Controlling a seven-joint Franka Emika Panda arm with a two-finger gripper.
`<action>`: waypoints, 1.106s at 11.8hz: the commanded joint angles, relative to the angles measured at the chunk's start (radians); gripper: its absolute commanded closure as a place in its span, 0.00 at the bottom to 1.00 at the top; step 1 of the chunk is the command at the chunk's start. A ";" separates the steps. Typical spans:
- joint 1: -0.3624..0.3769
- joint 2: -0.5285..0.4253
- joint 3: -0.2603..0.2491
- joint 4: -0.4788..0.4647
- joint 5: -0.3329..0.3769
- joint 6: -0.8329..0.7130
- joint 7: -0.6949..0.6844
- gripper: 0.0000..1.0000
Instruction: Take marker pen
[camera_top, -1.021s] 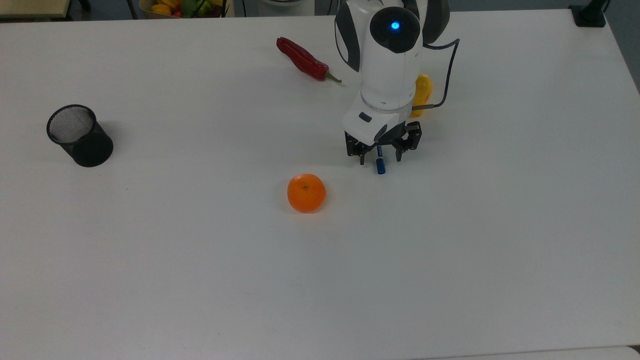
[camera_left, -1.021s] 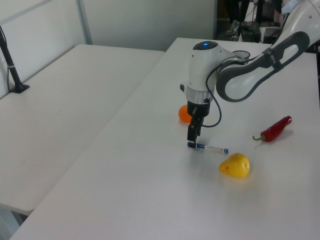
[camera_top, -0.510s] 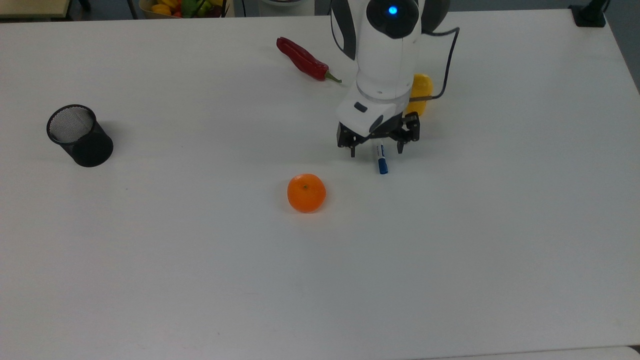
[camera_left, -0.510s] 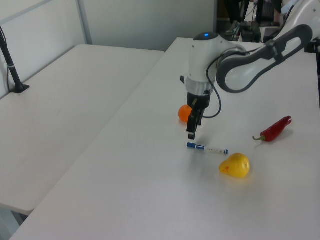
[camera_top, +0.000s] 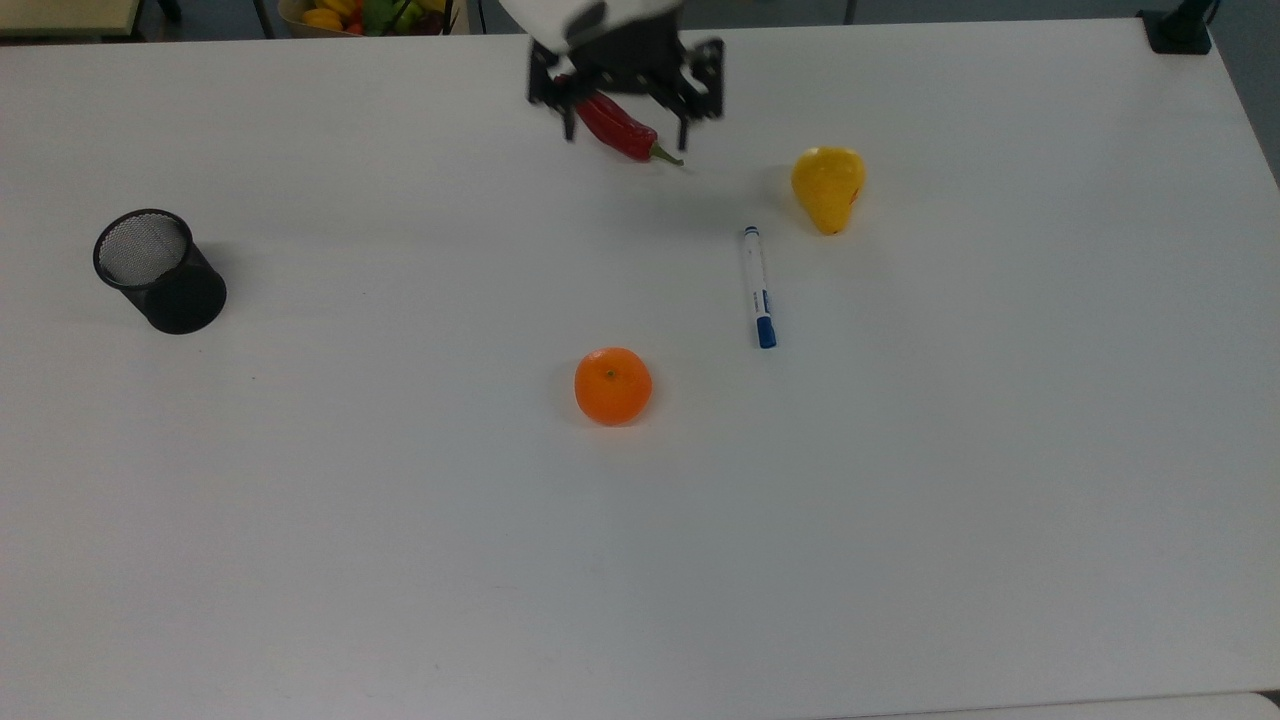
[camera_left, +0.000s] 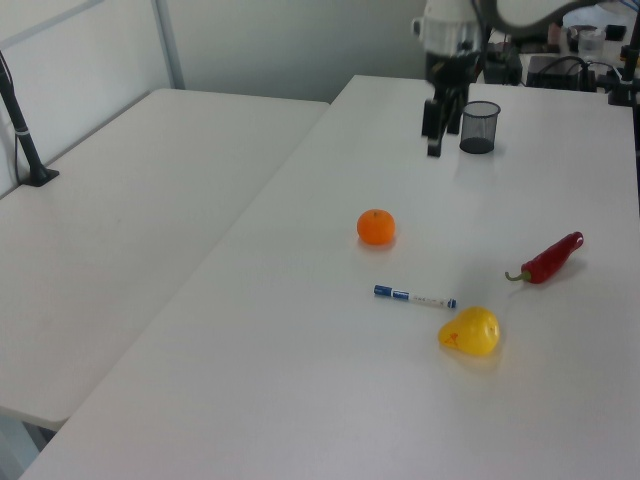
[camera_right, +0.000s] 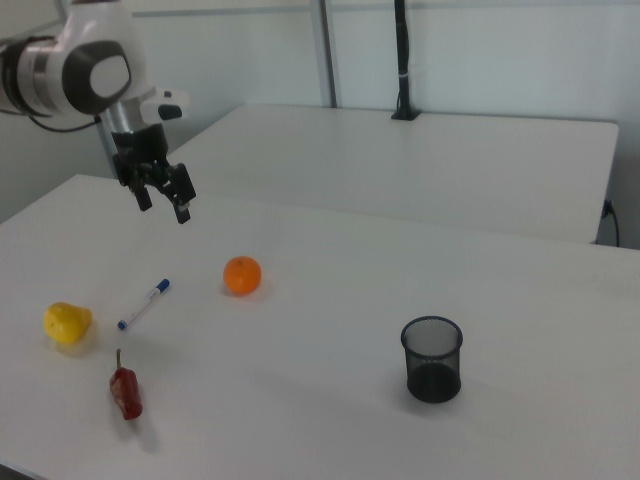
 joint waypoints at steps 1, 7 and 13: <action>-0.057 -0.139 -0.001 -0.040 -0.005 -0.111 0.020 0.00; -0.057 -0.197 -0.084 -0.040 0.014 -0.155 -0.060 0.00; -0.009 -0.190 -0.179 -0.046 0.066 -0.090 -0.387 0.00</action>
